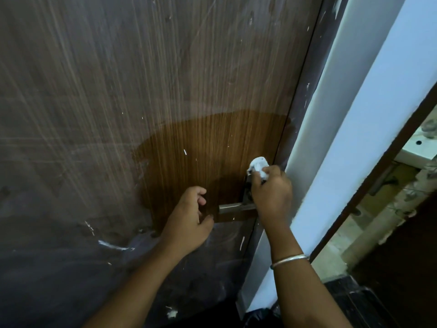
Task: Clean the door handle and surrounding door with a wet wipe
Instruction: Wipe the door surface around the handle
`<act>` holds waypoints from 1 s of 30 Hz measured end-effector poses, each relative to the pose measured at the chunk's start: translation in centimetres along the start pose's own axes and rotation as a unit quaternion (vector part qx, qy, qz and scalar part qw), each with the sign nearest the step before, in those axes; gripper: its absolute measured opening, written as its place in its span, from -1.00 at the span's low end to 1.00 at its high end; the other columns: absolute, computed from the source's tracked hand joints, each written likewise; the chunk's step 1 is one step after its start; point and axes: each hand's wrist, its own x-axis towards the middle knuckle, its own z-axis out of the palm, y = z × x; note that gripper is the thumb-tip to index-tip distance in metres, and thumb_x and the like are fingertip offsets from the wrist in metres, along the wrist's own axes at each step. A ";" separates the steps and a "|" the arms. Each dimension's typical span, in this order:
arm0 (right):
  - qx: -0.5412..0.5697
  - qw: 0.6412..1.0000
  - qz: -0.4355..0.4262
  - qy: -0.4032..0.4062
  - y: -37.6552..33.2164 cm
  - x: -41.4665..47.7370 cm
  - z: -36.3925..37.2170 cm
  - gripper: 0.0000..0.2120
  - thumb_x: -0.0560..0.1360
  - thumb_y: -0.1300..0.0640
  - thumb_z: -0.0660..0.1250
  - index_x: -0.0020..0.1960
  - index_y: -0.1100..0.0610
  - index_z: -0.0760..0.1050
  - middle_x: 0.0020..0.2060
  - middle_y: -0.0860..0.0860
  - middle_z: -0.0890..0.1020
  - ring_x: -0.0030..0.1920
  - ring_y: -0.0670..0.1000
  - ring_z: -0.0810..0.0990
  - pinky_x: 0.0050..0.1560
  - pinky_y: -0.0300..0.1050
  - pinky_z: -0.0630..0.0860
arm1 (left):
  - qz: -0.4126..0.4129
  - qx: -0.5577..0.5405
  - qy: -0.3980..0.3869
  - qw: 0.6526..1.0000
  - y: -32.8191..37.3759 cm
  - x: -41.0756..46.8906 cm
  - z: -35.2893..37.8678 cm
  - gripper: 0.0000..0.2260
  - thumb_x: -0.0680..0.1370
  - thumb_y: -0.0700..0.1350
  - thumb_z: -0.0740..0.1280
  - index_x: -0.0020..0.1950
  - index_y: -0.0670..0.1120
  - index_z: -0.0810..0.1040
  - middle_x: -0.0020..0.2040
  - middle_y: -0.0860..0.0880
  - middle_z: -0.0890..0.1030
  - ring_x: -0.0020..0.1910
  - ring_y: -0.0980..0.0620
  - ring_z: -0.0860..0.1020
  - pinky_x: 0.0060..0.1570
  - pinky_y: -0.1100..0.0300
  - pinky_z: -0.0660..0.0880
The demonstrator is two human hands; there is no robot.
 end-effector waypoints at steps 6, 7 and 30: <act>0.020 0.995 0.057 -0.078 1.8 0.0 0.0 -0.63 0.63 0.01 0.03 0.19 0.21 0.49 -0.04 0.15 0.66 -0.06 0.15 0.63 -0.13 -0.21 0.45 | 0.004 0.000 -0.012 1.000 0.3 0.1 0.5 -0.50 0.44 -0.21 0.39 0.32 -0.07 0.29 0.05 0.06 0.41 -0.23 0.11 0.47 -0.28 0.27 0.45; 0.023 0.992 0.070 -0.103 2.1 -0.3 0.1 -0.64 0.63 0.03 0.05 0.18 0.23 0.49 -0.01 0.17 0.65 -0.02 0.16 0.63 -0.09 -0.18 0.47 | 0.004 0.001 -0.015 1.000 0.4 0.2 0.6 -0.50 0.44 -0.21 0.39 0.32 -0.07 0.29 0.05 0.06 0.41 -0.23 0.11 0.47 -0.28 0.26 0.46; 0.018 0.967 0.063 -0.248 3.5 -0.7 -0.6 -0.69 0.59 0.00 0.14 0.02 0.21 0.53 -0.12 0.12 0.59 -0.19 0.07 0.51 -0.26 -0.21 0.30 | 0.000 -0.005 -0.045 0.999 0.1 0.7 1.9 -0.51 0.44 -0.22 0.38 0.32 -0.07 0.29 0.07 0.03 0.42 -0.20 0.10 0.48 -0.25 0.23 0.47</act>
